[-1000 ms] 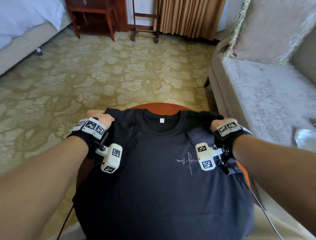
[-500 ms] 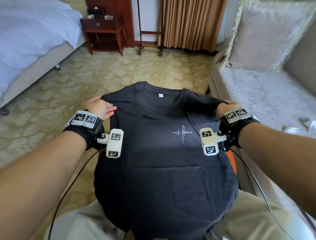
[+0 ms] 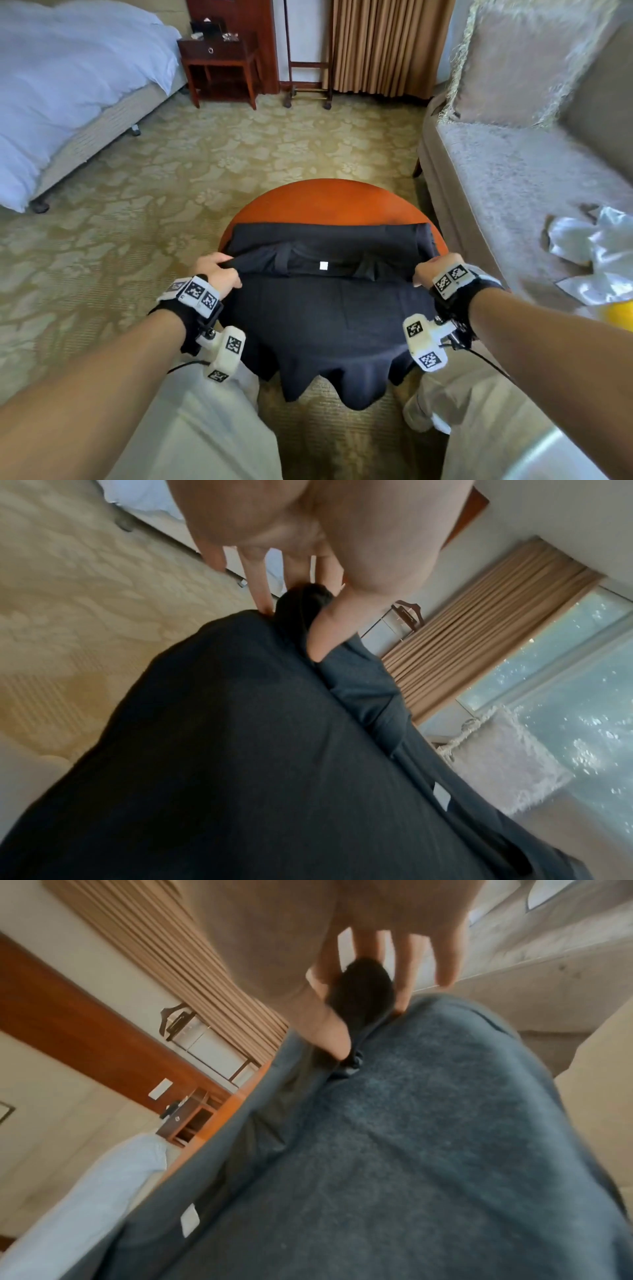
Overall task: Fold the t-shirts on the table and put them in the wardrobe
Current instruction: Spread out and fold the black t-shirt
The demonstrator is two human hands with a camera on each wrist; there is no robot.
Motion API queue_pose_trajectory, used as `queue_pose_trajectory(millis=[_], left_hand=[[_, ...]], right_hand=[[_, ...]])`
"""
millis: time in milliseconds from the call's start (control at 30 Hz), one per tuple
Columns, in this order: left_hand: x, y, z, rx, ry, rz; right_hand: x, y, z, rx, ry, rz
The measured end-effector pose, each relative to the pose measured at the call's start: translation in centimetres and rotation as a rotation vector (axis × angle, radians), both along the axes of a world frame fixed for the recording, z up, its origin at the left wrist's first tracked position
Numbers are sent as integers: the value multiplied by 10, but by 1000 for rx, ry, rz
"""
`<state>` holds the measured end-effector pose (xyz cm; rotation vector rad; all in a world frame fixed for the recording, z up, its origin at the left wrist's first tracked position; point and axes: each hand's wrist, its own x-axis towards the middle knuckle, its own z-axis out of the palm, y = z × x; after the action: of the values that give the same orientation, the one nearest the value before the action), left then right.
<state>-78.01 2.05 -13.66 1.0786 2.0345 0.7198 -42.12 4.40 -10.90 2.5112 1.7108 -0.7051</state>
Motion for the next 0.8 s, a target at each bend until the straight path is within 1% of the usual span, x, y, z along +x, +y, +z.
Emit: queue_pose_trajectory(millis=[33, 100, 133, 167, 200, 267, 333, 367, 433, 533, 600, 667, 733, 767, 800], left_hand=[[4, -1, -3, 2, 55, 32], [13, -1, -4, -60, 295, -1], [21, -1, -2, -78, 426, -38], [28, 1, -1, -88, 514, -53], [35, 4, 0, -82, 566, -61], [42, 13, 0, -84, 554, -69], [38, 20, -4, -67, 481, -72], [36, 22, -1, -34, 409, -32], [31, 24, 9, 114, 198, 58], [28, 13, 36, 260, -8, 63], [20, 4, 45, 300, -39, 11], [11, -6, 47, 259, 3, -85], [8, -16, 48, 113, 109, -290], [9, -22, 49, 2, 161, -410], [11, -28, 50, -94, 189, -491]], right_hand=[[-1, 0, -3, 9, -56, -1], [-3, 2, -9, 44, -61, -13], [-2, 2, -13, 80, -57, -59], [-4, 4, -11, 73, -78, -29], [-10, 2, -8, 99, -55, -27], [-16, 6, -10, 120, -5, -39], [-20, 7, -7, 131, 24, -3], [-21, 8, -4, 143, 45, 6], [-22, 10, 5, 173, 82, -16], [-17, 11, 18, 255, 110, -106], [-15, 6, 29, 300, 124, -130], [-10, 0, 37, 293, 113, -92], [-6, -6, 40, 156, 28, 32], [-7, -10, 42, 47, -22, 103], [-8, -15, 43, -58, -49, 143]])
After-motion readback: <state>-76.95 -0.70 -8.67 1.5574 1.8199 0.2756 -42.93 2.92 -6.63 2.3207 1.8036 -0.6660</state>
